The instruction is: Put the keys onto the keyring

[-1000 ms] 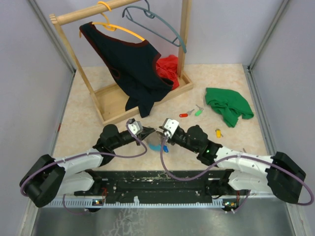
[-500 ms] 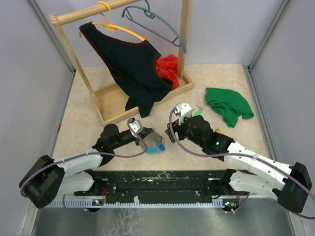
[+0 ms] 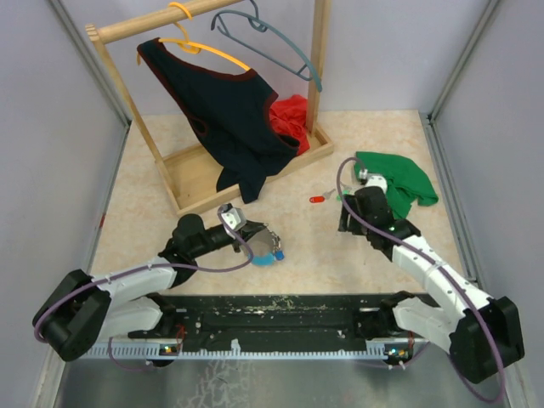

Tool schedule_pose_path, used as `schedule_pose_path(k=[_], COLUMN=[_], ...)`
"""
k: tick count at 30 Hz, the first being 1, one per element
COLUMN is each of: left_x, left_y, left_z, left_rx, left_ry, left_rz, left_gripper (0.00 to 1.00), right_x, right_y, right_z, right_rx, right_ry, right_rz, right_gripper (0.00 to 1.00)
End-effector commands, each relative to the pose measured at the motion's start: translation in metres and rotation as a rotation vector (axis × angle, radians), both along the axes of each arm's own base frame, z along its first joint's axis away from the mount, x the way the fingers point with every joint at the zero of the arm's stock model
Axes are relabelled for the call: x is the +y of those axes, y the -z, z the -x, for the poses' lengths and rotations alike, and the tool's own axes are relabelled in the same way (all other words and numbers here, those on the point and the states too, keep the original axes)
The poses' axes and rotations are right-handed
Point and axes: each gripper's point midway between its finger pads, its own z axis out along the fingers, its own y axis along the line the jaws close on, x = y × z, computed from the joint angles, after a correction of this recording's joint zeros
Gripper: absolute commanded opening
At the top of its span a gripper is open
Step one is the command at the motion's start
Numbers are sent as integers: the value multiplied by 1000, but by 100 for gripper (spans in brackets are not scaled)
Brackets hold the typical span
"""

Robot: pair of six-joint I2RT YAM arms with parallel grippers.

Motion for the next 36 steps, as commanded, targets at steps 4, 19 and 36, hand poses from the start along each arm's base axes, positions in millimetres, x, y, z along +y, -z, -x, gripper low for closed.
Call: schedule_pose_path(k=[4,19,36], left_x=[-2,0,-1], left_y=[-21,-22,-23], left_z=[4,5,9], left_rx=[-53,-68,-87], left_ry=[33,31,54], left_rz=[55,53,53], left_gripper=[0,0,0], right_x=[-64,-101,-110], right_y=[23,50,67], right_z=[-14,-60,-70], right_rx=[4,42,70], right_ry=[257,286,281], right_rz=[24,197,239], right_gripper=[59,40,27])
